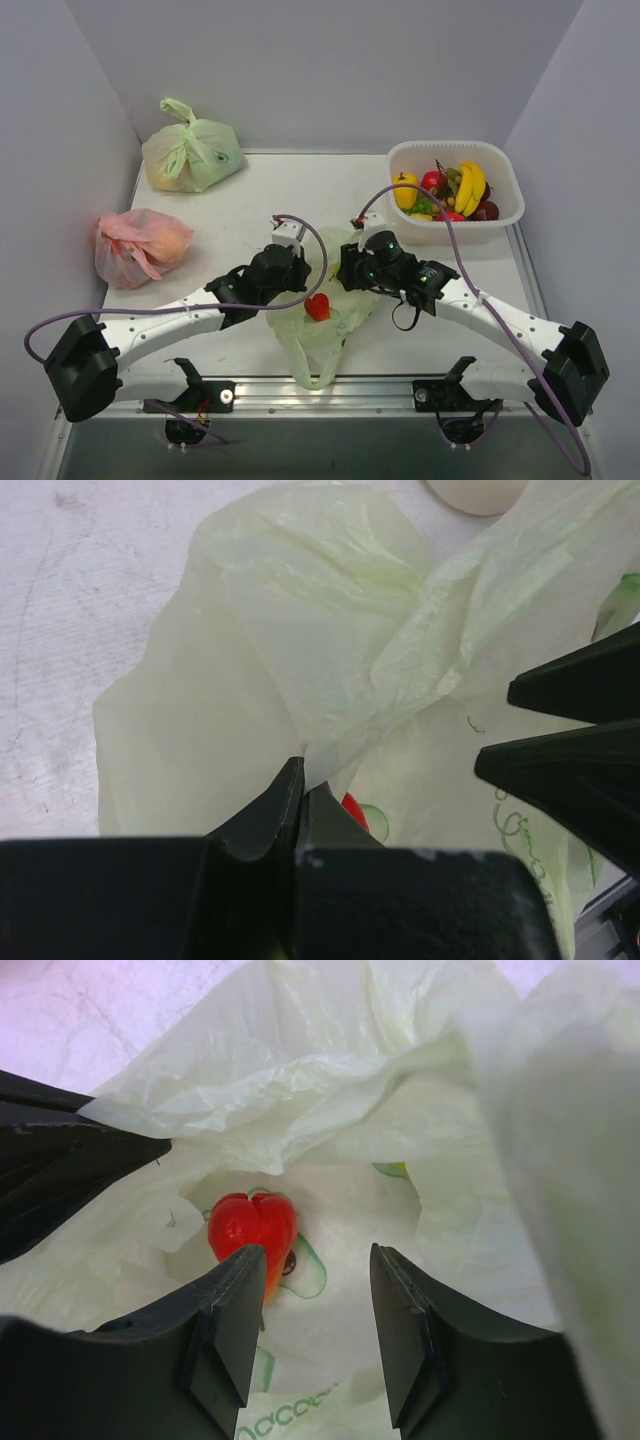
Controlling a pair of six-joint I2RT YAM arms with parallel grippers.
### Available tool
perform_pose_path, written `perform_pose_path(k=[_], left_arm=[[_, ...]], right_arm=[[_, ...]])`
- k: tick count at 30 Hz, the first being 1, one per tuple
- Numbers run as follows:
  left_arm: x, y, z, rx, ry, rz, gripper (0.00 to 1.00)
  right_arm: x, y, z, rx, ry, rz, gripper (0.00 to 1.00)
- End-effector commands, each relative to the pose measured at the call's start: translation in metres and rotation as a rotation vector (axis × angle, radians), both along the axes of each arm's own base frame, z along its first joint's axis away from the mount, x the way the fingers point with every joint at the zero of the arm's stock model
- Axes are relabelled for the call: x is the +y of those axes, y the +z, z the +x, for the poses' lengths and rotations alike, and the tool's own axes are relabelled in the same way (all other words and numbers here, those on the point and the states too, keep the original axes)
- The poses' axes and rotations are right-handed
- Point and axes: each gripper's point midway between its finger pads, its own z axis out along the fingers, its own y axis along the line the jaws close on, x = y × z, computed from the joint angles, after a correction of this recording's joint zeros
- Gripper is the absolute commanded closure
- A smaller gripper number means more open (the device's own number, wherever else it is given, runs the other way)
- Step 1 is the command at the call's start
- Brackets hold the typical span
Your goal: Untie the knot of the plastic bag and take out the fruit
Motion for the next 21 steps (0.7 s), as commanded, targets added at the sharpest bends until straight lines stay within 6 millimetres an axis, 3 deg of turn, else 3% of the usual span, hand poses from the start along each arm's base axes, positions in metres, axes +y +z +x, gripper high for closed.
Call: perform_pose_path(k=[1,6,9,13,16,21], left_arm=[[0.017,0.013,0.004,-0.026,0.144,-0.027,1.0],[0.045,0.013,0.007,-0.038,0.264,0.019,1.0],[0.054,0.013,0.008,-0.046,0.303,0.035,1.0],[0.056,0.012,0.011,-0.052,0.311,0.056,1.0],[0.051,0.012,0.012,-0.048,0.29,0.068,1.0],[0.048,0.013,0.013,-0.044,0.275,0.081,1.0]], right_arm=[[0.023,-0.021,-0.009,0.124,0.042,0.049,0.54],[0.034,-0.051,-0.025,0.252,0.117,0.025,0.47],[0.016,-0.073,-0.024,0.31,0.073,-0.051,0.4],[-0.028,-0.095,0.002,0.372,-0.108,-0.063,0.37],[-0.034,-0.085,0.014,0.333,-0.1,-0.079,0.37],[0.002,-0.028,0.008,0.2,0.055,-0.006,0.37]])
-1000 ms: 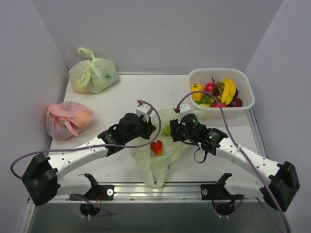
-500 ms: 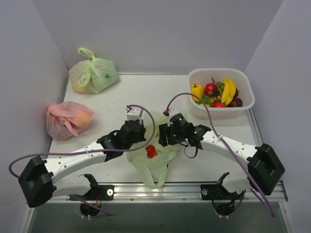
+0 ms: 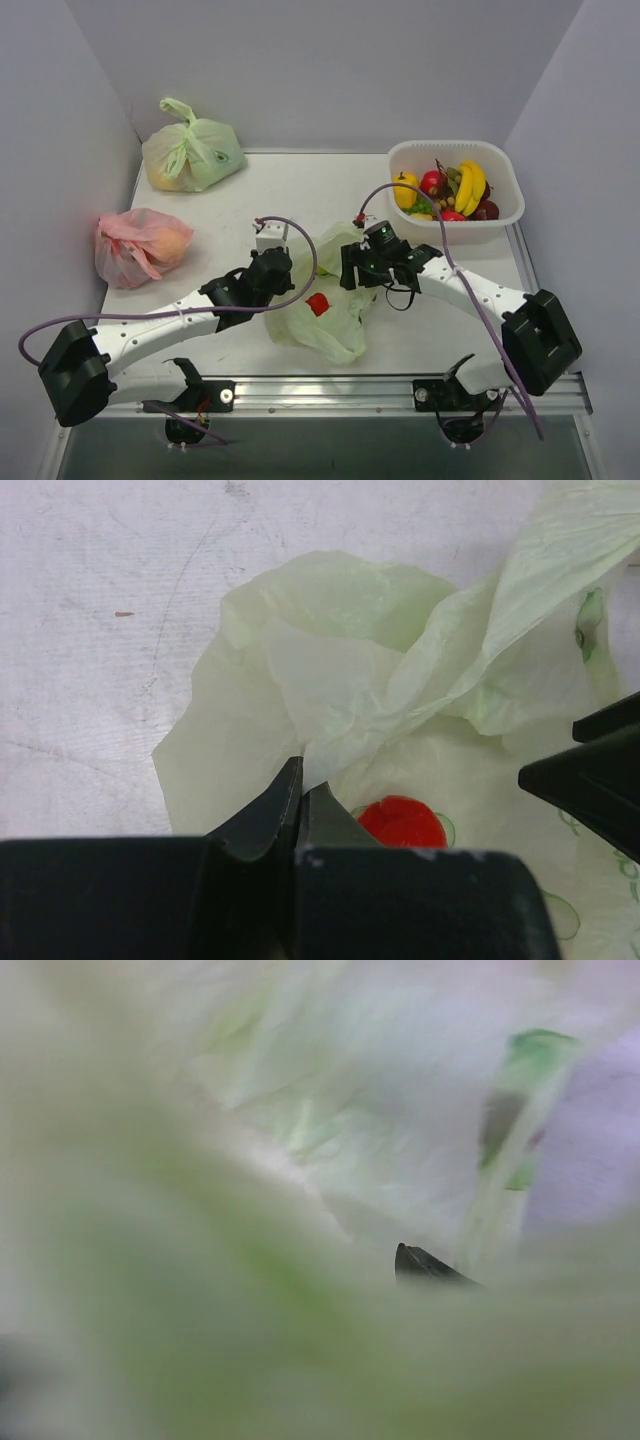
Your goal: Untie the knot of the plastic bag and take out the fruit
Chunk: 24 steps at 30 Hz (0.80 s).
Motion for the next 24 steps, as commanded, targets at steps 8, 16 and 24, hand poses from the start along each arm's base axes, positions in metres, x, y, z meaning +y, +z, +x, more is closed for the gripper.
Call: perform_pose_path(k=[8,16,24], left_arm=[[-0.004,0.017,0.005,-0.024,0.004,-0.017,1.0],[-0.001,0.01,0.004,-0.007,0.02,-0.015,1.0],[0.005,0.005,0.0,0.005,0.036,-0.019,1.0]], right_arm=[[0.049,0.068,-0.061,-0.052,0.309,0.146,0.53],[0.055,0.006,-0.141,0.336,0.544,0.093,0.64],[0.053,-0.012,-0.14,0.357,0.587,-0.069,0.72]])
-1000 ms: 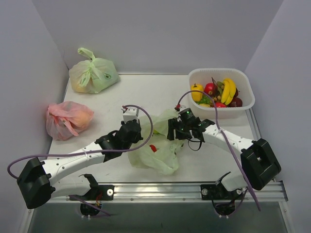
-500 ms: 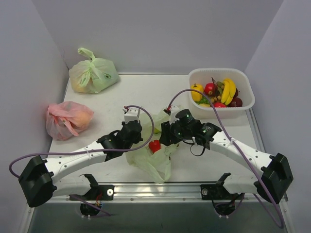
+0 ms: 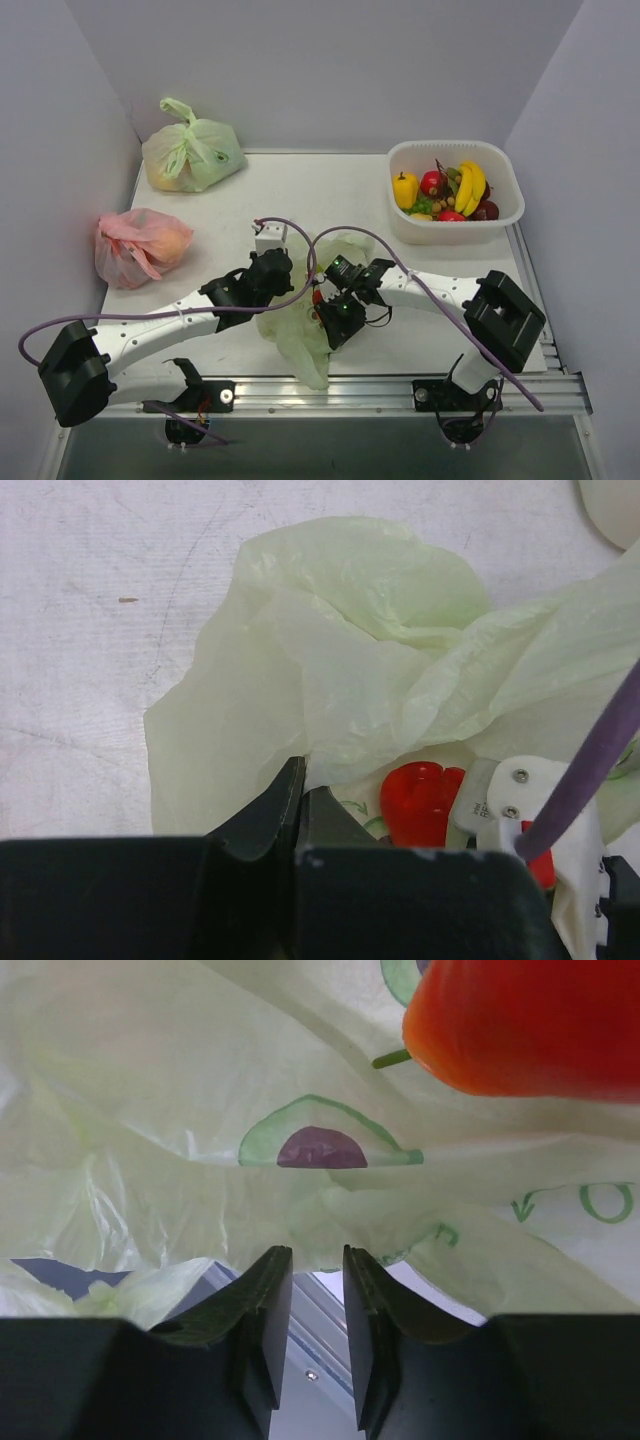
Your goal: Untie the knot of the plastic bag and take out the fruit
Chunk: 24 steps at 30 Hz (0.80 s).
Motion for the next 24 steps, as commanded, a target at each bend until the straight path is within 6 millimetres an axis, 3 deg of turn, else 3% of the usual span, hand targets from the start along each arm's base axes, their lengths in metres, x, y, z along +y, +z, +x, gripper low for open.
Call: perform_pose_path(k=[1,6,11,16,24], left_arm=[[0.002,0.01,0.002,-0.015,0.027,-0.03,1.0],[0.003,0.01,0.001,-0.015,0.021,-0.028,1.0],[0.002,0.012,0.001,-0.018,0.017,-0.031,1.0],[0.002,0.012,0.001,-0.016,0.013,-0.03,1.0],[0.004,0.012,0.0,-0.013,0.032,-0.048,1.0]], right_arm=[[0.003,0.024,0.01,-0.079,0.026,0.002,0.73],[0.001,0.067,0.049,-0.334,-0.042,0.042,0.66],[-0.001,0.091,0.073,-0.456,-0.132,0.045,0.45],[0.004,0.081,0.093,-0.485,-0.258,-0.003,0.32],[0.026,0.034,0.122,-0.48,-0.489,0.015,0.23]])
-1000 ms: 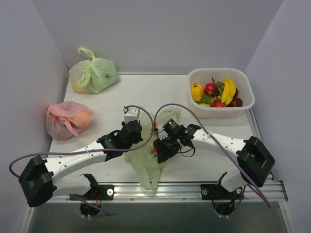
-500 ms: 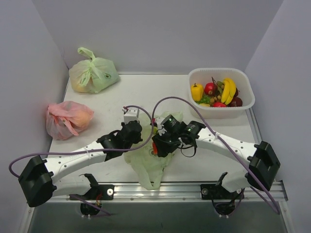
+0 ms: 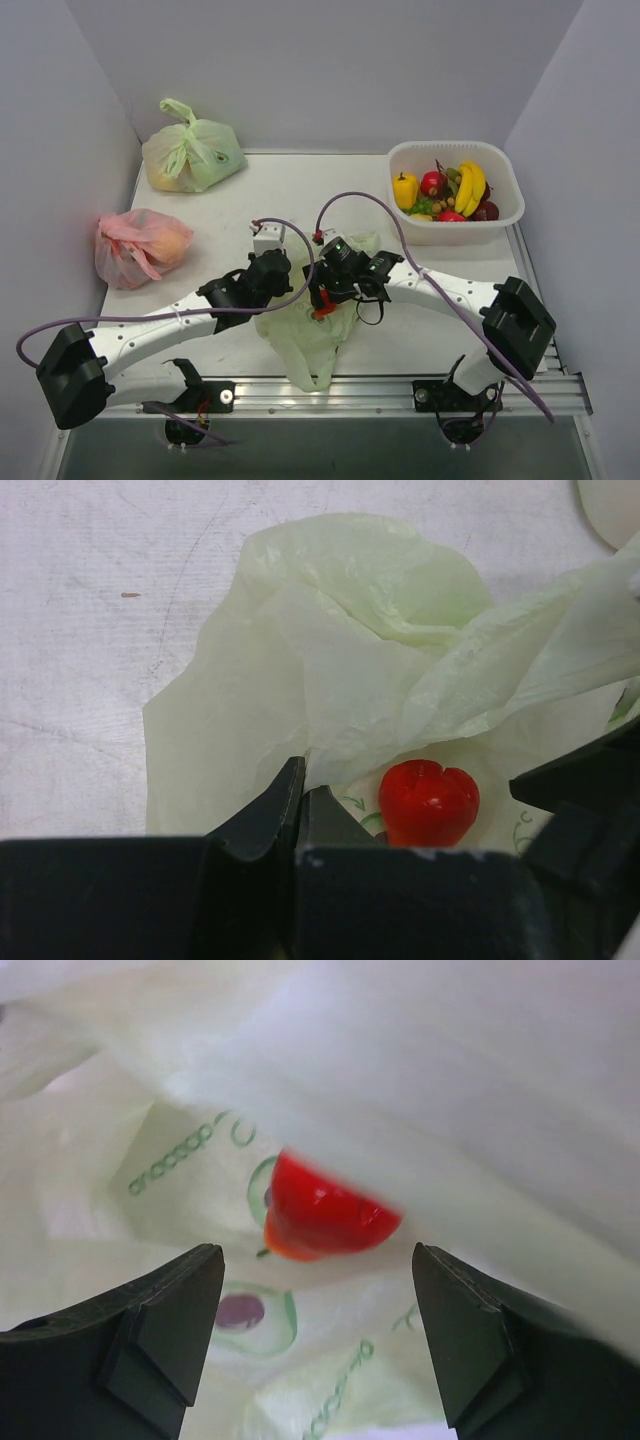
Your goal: Untie the knot of the plastic bag and take out the fruit
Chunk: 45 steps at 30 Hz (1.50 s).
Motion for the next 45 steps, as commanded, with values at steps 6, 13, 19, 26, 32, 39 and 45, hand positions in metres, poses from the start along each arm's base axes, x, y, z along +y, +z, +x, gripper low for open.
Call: perform_pose_path(k=[6,13,19,26,32,39,45], left_arm=[[0.001,0.011,0.001,-0.016,0.021,-0.045,1.0],[0.006,0.009,0.002,-0.022,0.035,-0.027,1.0],[0.011,0.009,0.009,-0.028,0.048,-0.012,1.0],[0.022,0.01,0.019,-0.033,0.066,0.01,1.0],[0.03,0.009,0.025,-0.026,0.073,0.016,1.0],[0.03,0.011,0.021,-0.02,0.035,0.004,1.0],[0.024,0.01,0.009,0.003,-0.021,-0.026,1.0]], right_arm=[[0.005,-0.035,0.036,-0.078,-0.188,-0.021,0.23],[0.012,-0.039,0.03,-0.049,-0.141,0.004,0.54],[0.008,-0.001,0.024,-0.111,-0.072,0.073,0.89],[0.007,0.073,0.015,-0.207,0.057,0.229,0.91],[-0.012,0.161,0.036,-0.348,0.082,0.388,0.89],[-0.115,0.211,0.128,-0.605,-0.273,0.212,0.82],[-0.219,0.195,0.21,-0.607,-0.719,0.083,0.81]])
